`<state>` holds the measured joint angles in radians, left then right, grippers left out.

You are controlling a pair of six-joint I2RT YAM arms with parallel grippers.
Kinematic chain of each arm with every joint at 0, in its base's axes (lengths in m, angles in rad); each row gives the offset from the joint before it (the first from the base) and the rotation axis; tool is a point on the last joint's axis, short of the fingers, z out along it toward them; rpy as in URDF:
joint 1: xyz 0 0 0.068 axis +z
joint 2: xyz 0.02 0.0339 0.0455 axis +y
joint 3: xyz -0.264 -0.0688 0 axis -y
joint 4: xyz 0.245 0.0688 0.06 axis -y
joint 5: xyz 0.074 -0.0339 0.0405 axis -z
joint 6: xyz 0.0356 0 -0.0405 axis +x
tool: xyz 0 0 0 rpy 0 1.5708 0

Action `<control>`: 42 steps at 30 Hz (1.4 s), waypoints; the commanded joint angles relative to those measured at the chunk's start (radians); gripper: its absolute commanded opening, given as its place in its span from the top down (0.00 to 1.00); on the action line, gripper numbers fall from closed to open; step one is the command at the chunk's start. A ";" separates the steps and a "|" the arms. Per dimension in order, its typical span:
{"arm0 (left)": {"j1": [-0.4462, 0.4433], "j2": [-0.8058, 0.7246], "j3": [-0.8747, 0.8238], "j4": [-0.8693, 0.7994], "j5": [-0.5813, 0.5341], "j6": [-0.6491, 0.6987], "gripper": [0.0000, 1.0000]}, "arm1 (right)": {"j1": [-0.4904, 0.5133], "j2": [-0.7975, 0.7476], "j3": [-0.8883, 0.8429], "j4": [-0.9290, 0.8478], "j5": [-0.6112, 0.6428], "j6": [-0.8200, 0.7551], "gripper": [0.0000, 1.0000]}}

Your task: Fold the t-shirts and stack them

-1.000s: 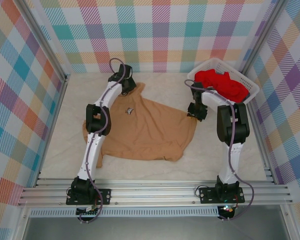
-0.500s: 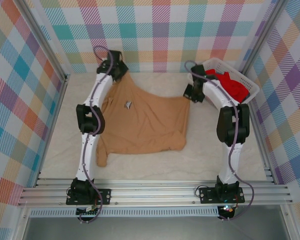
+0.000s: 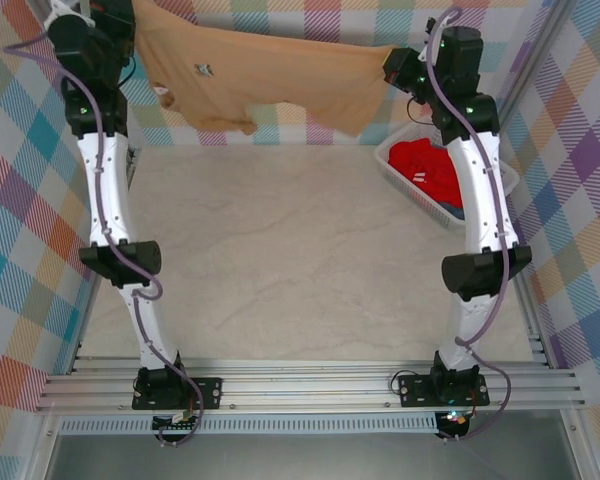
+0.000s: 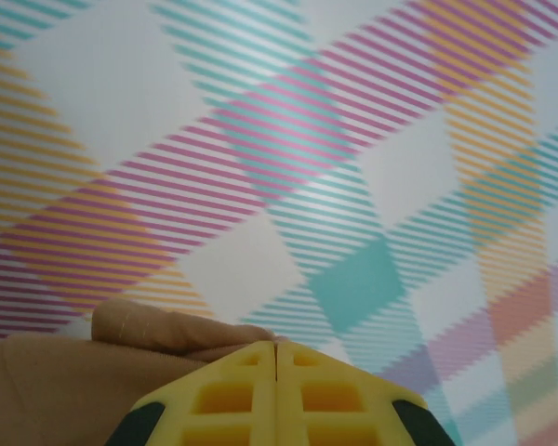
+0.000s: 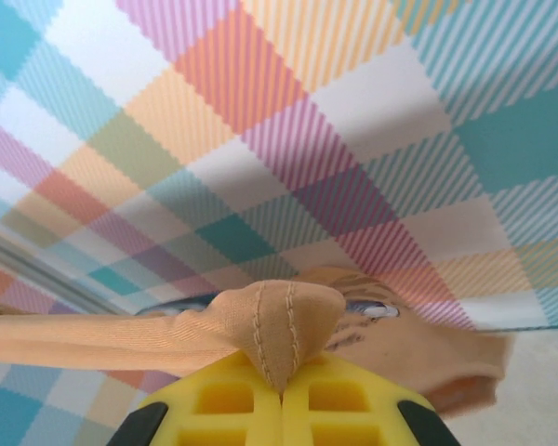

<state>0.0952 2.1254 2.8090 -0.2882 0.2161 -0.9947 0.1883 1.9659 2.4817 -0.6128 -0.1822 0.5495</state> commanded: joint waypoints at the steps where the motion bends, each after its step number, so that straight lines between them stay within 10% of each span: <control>1: -0.089 -0.168 -0.077 -0.360 0.044 0.233 1.00 | -0.011 -0.060 -0.166 -0.020 -0.089 -0.028 1.00; 4: -0.203 -0.436 -0.598 -0.520 -0.169 0.336 1.00 | -0.008 -0.206 -0.569 0.106 -0.133 -0.016 1.00; 8: -0.224 -0.842 -1.561 -0.322 -0.243 0.107 1.00 | 0.004 -0.343 -1.034 0.182 -0.158 0.045 1.00; 13: -0.226 -1.057 -2.094 -0.256 -0.136 -0.015 0.49 | 0.035 -0.395 -1.420 0.182 -0.155 0.075 0.61; 22: -0.230 -1.191 -2.007 -0.558 -0.198 -0.012 0.39 | 0.037 -0.624 -1.557 -0.017 0.025 0.063 0.50; 32: -0.238 -0.684 -1.719 -0.532 -0.141 0.071 0.51 | 0.049 -0.496 -1.508 0.073 -0.015 0.100 0.63; 42: -0.417 -0.487 -1.661 -0.554 -0.245 0.125 0.50 | 0.065 -0.455 -1.508 0.076 -0.014 0.108 0.63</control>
<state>-0.2848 1.6482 1.1454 -0.7650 0.0273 -0.8814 0.2497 1.5074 0.9501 -0.5392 -0.1806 0.6476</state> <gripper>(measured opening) 0.510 0.368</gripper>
